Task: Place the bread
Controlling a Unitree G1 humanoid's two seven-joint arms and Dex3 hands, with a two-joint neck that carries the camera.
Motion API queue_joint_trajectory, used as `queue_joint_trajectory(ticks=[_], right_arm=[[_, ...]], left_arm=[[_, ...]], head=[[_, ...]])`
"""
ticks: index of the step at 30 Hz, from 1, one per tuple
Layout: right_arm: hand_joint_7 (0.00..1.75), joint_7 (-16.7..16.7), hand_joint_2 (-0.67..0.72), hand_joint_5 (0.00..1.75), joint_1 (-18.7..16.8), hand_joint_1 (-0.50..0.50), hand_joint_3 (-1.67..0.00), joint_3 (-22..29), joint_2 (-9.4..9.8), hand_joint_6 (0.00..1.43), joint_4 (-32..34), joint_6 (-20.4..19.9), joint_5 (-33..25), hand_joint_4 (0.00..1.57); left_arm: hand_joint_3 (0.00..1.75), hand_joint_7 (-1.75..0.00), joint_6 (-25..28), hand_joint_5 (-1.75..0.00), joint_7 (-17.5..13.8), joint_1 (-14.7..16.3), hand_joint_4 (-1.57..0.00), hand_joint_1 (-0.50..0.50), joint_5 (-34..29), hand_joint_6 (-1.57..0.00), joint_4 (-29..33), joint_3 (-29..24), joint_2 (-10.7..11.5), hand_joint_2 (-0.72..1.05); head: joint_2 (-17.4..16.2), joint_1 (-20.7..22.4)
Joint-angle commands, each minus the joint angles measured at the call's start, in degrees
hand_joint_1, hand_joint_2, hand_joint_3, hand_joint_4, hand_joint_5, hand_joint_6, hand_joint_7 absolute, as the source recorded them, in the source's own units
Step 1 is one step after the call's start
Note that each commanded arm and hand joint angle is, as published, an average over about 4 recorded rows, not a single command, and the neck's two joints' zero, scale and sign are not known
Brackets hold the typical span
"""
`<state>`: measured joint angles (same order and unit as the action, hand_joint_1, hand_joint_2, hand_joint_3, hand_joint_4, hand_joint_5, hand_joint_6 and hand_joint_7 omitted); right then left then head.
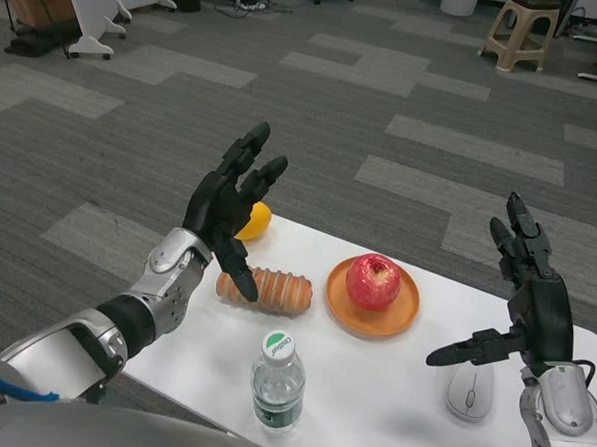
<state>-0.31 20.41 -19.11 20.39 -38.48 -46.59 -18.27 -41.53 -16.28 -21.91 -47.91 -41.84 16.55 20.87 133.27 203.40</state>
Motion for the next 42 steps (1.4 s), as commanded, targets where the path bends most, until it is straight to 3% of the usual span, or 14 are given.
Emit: queue_joint_trajectory(ticks=[1, 15, 42], right_arm=[[0.0, 0.13, 0.15, 0.15, -0.1, -0.42, 0.0, -0.01, -0.18, 0.0, 1.3, -0.26, -0.27, 0.0], [0.0, 0.13, 0.15, 0.19, -0.1, -0.42, 0.0, -1.19, -0.18, 0.0, 2.71, -0.26, -0.27, 0.0], [0.0, 0.11, 0.15, 0.19, -0.5, -0.42, 0.0, -1.02, -0.09, 0.0, 3.94, -0.26, -0.27, 0.0]], left_arm=[[0.09, -0.07, -0.44, -0.31, 0.98, -0.15, 0.0, -0.5, -0.17, 0.0, 3.17, 0.54, 0.88, -0.66], [0.09, -0.07, -1.01, -0.31, 2.39, 0.07, 0.0, -0.49, 0.45, 0.0, 10.38, 1.29, 1.37, -0.64], [0.09, -0.07, -1.1, -0.31, 3.09, 0.02, 0.0, -0.49, 0.53, 0.0, 11.17, 2.15, 1.46, -0.64]], head=[[0.17, -0.05], [0.52, -0.55], [0.88, -1.21]])
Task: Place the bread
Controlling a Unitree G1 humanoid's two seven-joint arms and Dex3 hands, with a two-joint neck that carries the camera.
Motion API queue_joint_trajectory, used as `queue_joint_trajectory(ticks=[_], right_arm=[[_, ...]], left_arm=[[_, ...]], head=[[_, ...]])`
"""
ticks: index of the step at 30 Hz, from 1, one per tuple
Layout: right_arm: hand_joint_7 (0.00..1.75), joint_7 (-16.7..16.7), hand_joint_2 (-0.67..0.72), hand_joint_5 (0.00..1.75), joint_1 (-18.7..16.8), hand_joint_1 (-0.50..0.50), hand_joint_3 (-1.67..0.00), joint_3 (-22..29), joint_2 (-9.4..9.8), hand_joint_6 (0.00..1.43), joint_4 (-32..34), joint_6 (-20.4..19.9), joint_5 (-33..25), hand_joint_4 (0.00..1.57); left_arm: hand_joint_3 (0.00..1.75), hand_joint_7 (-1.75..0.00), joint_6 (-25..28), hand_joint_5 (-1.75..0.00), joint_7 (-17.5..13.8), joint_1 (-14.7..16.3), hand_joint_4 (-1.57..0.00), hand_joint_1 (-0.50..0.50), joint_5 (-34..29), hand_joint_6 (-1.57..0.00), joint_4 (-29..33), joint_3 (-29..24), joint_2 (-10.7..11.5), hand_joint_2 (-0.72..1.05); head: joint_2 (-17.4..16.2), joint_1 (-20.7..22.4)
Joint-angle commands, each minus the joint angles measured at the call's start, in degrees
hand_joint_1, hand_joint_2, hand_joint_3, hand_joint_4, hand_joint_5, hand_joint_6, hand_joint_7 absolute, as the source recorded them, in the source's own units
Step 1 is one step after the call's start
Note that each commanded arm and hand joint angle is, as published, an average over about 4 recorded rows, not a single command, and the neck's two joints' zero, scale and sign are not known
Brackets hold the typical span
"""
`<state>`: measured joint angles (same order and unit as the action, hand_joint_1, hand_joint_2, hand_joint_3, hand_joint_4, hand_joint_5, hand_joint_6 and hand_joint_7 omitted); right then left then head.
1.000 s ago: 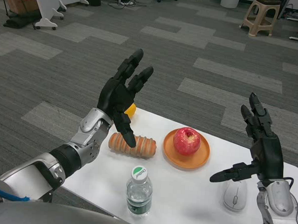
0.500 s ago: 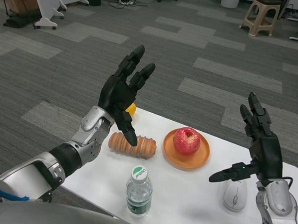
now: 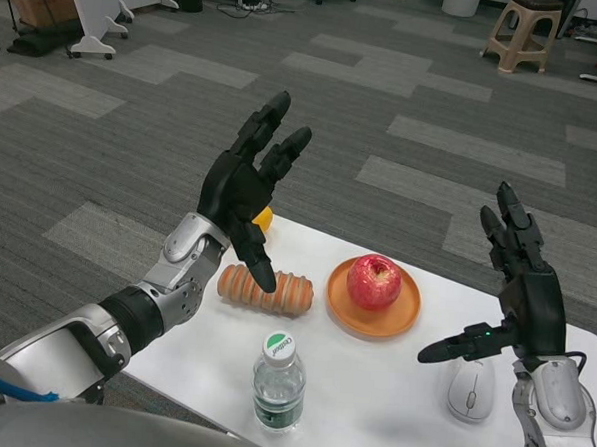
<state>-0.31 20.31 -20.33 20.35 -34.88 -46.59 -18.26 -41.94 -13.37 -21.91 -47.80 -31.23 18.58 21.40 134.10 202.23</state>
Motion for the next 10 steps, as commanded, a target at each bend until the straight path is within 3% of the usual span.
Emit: queue_joint_trajectory(ticks=[1, 10], right_arm=[[0.0, 0.11, 0.15, 0.19, -0.43, -0.42, 0.0, 0.24, -0.05, 0.0, 0.34, -0.26, -0.28, 0.0], [0.0, 0.13, 0.15, 0.16, -0.36, -0.4, 0.0, 0.49, -0.13, 0.0, 0.25, -0.26, -0.28, 0.0]], left_arm=[[0.09, -0.07, -0.67, -0.31, 0.18, -0.04, 0.0, -0.5, 0.4, 0.0, 0.53, 0.17, 0.93, -0.64], [0.09, -0.07, -0.6, -0.31, 0.18, -0.56, 0.0, -0.49, 0.22, 0.0, 0.44, 0.29, 0.84, -0.64]], head=[[0.08, -0.06], [0.75, -0.43]])
